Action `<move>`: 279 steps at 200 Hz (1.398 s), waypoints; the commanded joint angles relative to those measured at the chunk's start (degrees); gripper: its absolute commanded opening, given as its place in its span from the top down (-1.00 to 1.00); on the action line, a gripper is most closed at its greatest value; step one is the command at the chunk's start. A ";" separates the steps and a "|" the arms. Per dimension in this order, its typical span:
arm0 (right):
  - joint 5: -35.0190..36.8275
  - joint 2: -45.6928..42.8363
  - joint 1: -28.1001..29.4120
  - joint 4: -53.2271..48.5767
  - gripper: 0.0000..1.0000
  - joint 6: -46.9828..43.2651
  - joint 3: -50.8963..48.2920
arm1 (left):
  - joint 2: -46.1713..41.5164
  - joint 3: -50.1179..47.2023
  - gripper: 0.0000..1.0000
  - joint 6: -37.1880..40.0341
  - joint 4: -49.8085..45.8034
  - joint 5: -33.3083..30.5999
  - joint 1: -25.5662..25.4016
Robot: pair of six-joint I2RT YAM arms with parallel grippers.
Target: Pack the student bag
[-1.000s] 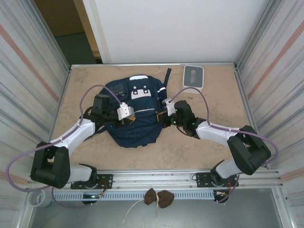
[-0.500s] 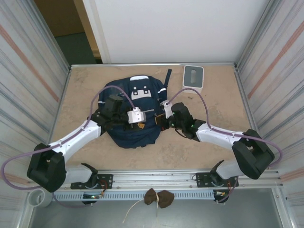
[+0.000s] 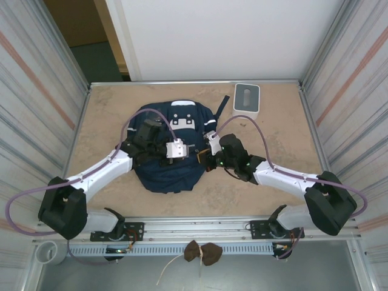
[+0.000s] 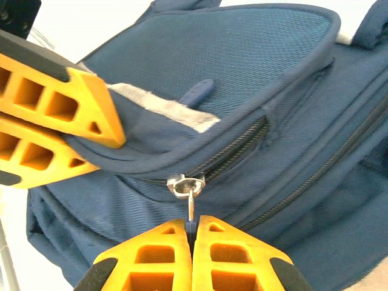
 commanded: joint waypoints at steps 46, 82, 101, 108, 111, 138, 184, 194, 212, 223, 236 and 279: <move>2.88 7.78 -9.23 -7.59 1.00 2.74 7.63 | -2.84 -1.82 0.96 8.54 -0.98 16.18 4.27; 3.20 6.23 -10.02 -9.60 0.74 1.66 6.82 | -0.07 -0.35 0.95 7.06 1.60 17.97 4.18; 3.34 1.28 -10.60 -12.28 0.48 -0.15 5.33 | 1.64 0.33 0.93 6.00 4.10 17.83 3.57; 3.84 -0.50 -10.95 -13.63 0.39 -0.85 5.00 | 2.47 0.80 0.91 5.90 4.85 17.69 3.17; 4.25 -1.42 -11.02 -14.29 0.36 -1.13 4.84 | 2.88 1.01 0.91 5.66 5.28 17.64 3.05; 11.00 -8.81 -13.31 -20.38 -0.01 -2.42 4.43 | 7.99 4.40 0.91 5.19 6.62 17.07 0.74; 25.02 -15.37 -18.17 -25.42 -0.30 -1.89 5.34 | 17.16 11.50 0.89 4.60 7.22 13.93 -1.11; 25.87 -16.47 -19.16 -25.41 -0.32 -1.38 5.14 | 18.15 12.24 0.89 4.57 7.36 13.08 -1.11; 26.09 -17.75 -20.54 -25.32 -0.37 -0.78 4.79 | 18.75 12.68 0.88 4.58 7.45 12.16 -1.11; 27.06 -18.14 -21.13 -25.40 -0.39 -0.61 4.53 | 18.65 12.70 0.87 4.67 7.54 11.99 -1.11; 27.66 -18.29 -21.67 -25.59 -0.41 -0.28 4.35 | 18.82 12.57 0.86 4.80 8.47 11.75 -1.10; 27.59 -17.15 -22.36 -26.42 -0.55 1.33 5.15 | 24.02 21.02 0.87 9.12 2.34 12.00 -3.00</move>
